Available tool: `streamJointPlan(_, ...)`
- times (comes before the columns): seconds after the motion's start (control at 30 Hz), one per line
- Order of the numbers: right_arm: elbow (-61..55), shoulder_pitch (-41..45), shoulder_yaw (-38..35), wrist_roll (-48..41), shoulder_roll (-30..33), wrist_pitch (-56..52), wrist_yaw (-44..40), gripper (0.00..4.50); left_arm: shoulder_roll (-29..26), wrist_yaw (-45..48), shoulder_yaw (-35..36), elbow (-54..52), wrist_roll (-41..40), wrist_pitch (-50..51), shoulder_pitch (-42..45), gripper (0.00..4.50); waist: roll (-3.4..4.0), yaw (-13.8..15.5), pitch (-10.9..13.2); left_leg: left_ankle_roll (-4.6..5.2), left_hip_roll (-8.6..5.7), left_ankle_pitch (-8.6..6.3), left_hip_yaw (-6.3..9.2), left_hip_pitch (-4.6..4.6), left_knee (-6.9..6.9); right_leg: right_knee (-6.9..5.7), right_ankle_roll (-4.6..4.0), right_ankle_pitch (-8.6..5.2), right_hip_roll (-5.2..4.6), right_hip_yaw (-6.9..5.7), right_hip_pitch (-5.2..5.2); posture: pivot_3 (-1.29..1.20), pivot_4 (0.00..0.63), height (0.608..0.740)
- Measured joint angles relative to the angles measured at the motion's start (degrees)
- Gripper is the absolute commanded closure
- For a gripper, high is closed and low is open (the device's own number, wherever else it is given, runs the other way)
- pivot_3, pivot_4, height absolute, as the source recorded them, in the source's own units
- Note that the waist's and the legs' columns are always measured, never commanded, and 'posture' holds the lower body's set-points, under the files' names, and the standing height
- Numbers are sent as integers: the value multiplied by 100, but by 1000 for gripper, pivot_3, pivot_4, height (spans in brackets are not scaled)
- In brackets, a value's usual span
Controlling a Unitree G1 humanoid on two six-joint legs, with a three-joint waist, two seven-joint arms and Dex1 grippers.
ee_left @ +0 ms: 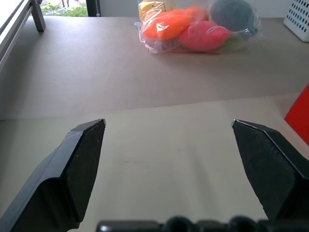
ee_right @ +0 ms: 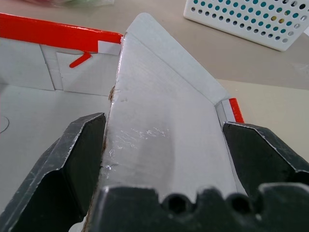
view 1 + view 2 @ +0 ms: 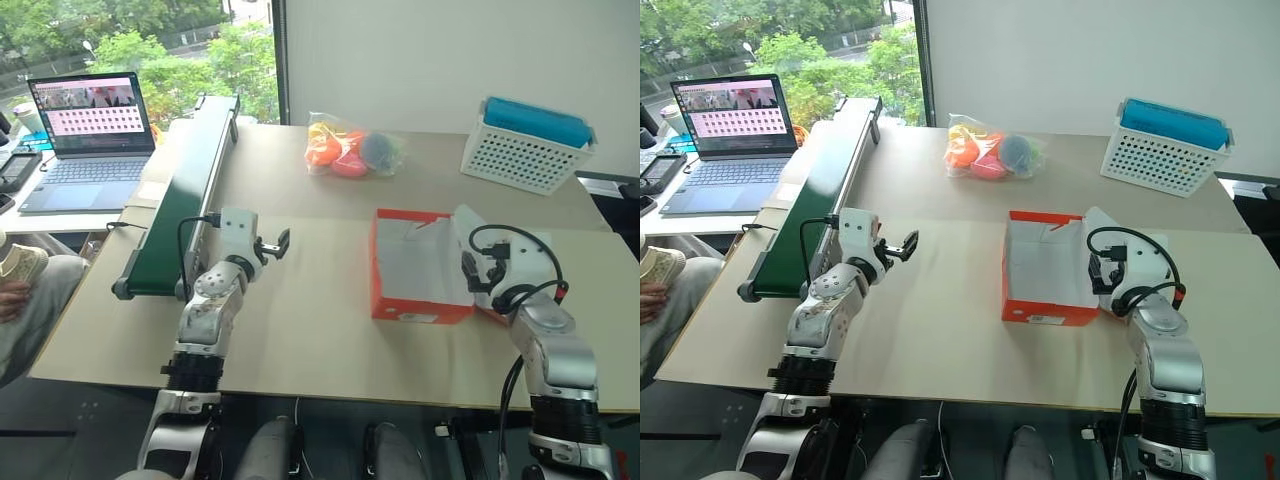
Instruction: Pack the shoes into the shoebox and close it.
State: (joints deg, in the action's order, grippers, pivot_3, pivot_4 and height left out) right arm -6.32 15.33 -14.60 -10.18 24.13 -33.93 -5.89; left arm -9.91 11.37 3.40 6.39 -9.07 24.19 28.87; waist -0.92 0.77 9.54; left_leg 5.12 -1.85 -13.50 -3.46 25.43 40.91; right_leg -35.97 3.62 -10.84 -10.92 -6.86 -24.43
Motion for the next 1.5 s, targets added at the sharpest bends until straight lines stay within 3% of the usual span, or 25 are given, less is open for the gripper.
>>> streamJointPlan(0.13, -321, 141, 137, 39, -285, -24, 140, 29, -52, -1, 33, -62, 0, -62, -4, 0, 2, -42, 1, -8, 1, 5, -4, 2, -5, -6, -1, 1, 4, 14, -15, 0, 150, 699)
streamJointPlan(0.23, -725, 925, 497, -124, -528, -79, 43, 29, -113, -14, 82, -344, -11, -252, 60, 0, 3, -134, 2, -14, 2, 9, -6, 2, -8, -15, -2, 1, 10, 31, -28, 0, 150, 699)
streamJointPlan(0.37, -1414, 2059, 880, -754, -634, -536, -546, 29, -408, -171, 536, -608, -31, -276, 134, 0, 3, -158, 2, -28, 24, 14, -5, 2, -15, -14, -7, 1, 47, 52, -36, 0, 150, 699)
streamJointPlan(0.47, -1771, 2337, 1351, -1452, -604, -1104, -1271, 29, -699, -357, 1053, -522, -74, -103, 131, 0, 3, -156, 2, -30, 27, 15, -5, 2, -15, -17, -9, 2, 52, 51, -30, 0, 150, 699)
streamJointPlan(0.6, -2042, 2128, 2104, -2070, -290, -1475, -2355, 29, -1176, -343, 1395, -193, -89, 274, -207, 0, 3, -135, 2, -18, 18, 8, 5, -5, -13, -9, -7, 1, 51, 53, -7, 0, 150, 699)
streamJointPlan(0.77, -1793, 1703, 2756, -1843, 259, -1257, -3107, 29, -1455, -108, 1479, 214, -147, 468, -424, 0, -13, -52, 7, -24, 10, 8, 17, -6, -8, 10, -5, -1, 50, 61, -26, 0, 150, 699)
streamJointPlan(1.1, -1659, 1478, 2726, -1702, 16, -1064, -3072, 29, -1845, 256, 1518, 626, -250, 659, -228, 0, -16, -44, 4, -38, 11, 10, -4, -2, -18, -6, -6, 0, 52, 91, -41, 0, 150, 699)
streamJointPlan(1.5, -1685, 1141, 2716, -1584, 5, -1064, -2891, 29, -1921, 329, 1242, 839, -202, 865, 42, 0, -18, -23, 4, -39, 12, 10, -6, -1, -19, -8, -6, 0, 53, 96, -55, 0, 150, 699)
